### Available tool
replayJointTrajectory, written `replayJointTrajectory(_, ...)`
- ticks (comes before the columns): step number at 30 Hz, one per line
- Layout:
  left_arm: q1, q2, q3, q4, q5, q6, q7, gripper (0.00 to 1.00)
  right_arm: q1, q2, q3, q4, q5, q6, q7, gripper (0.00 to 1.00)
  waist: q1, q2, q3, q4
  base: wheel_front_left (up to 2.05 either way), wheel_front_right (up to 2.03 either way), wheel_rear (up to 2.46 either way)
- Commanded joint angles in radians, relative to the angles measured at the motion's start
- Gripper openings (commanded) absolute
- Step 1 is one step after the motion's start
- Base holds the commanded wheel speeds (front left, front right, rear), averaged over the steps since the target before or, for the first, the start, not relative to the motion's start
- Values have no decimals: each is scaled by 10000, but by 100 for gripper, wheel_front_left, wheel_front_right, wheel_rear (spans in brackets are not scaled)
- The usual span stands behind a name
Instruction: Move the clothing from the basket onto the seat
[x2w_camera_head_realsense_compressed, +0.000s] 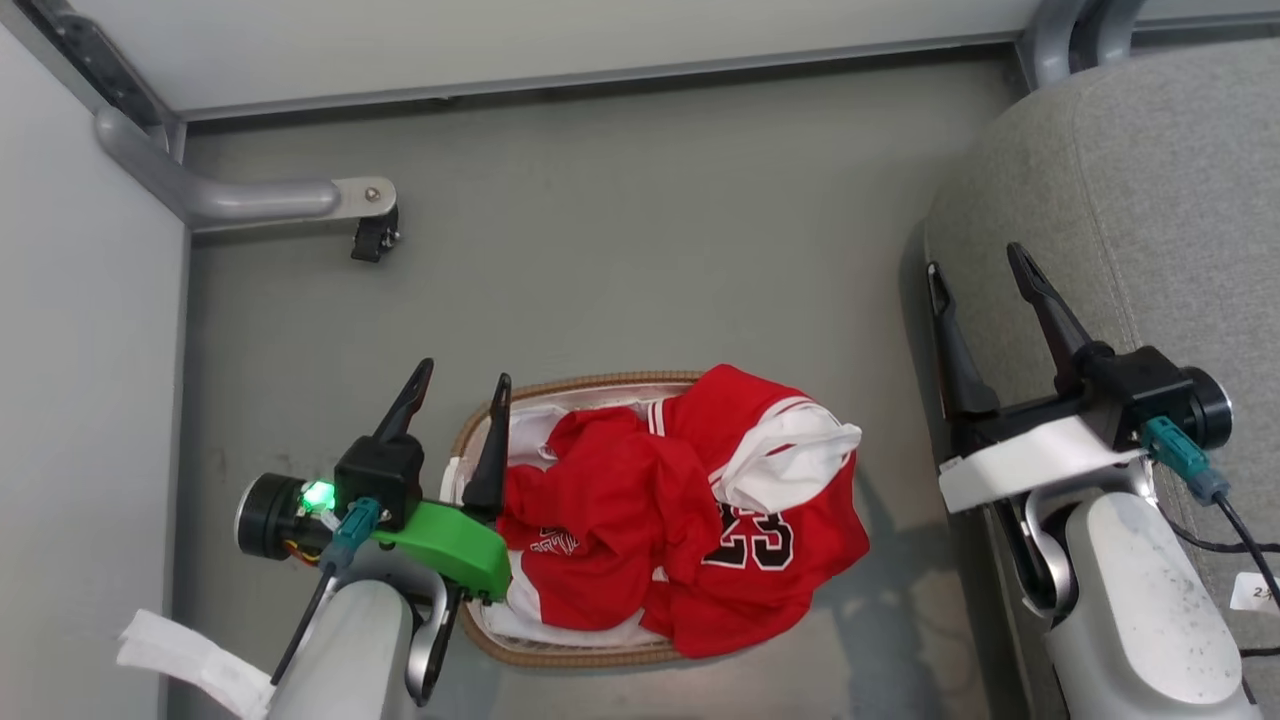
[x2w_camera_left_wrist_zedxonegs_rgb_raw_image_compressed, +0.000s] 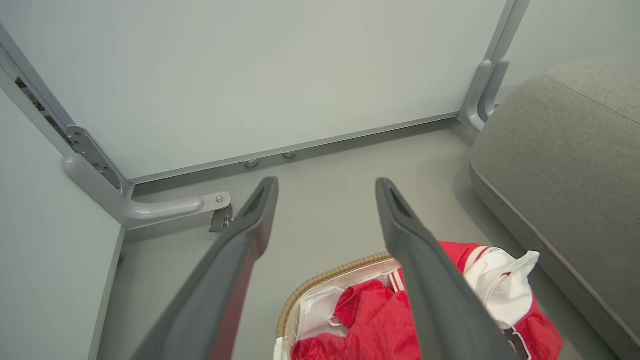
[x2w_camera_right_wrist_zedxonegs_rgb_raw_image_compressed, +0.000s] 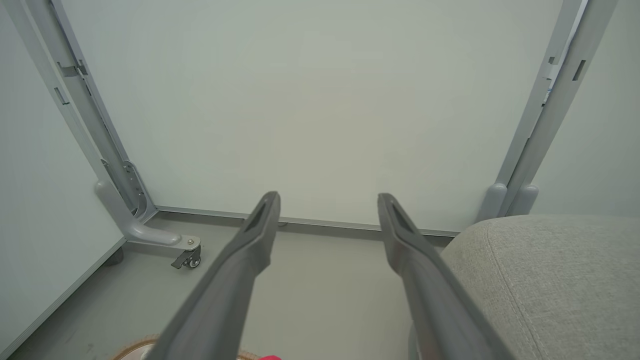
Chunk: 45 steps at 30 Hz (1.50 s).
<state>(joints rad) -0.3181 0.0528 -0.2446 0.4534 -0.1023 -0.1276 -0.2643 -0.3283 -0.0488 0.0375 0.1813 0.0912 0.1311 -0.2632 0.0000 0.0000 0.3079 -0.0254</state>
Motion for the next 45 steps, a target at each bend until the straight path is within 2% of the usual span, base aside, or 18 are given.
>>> replayJointTrajectory(1, -252, 31, -115, 67, -63, -39, -3, 100, -181, -43, 14, -83, 102, -6, -22, 100, 0, 0, 723, -255, 0, 0, 0)
replayJointTrajectory(12, -1283, 506, -1607, 1308, -918, -38, -5, 100, -880, -39, 193, -355, 422, -6, -22, 100, 0, 0, 2142, -601, 0, 0, 0)
replayJointTrajectory(30, -3240, 908, -4252, 3600, -2639, -40, 0, 100, -1634, -41, 553, -813, 706, -5, -22, 100, 0, 0, 4023, -1175, 0, 0, 0)
replayJointTrajectory(45, -4377, 1348, -5069, 5377, -2987, -40, 0, 100, -1770, -35, 832, -1151, 1098, -6, -22, 100, 0, 0, 5165, -1842, 0, 0, 0)
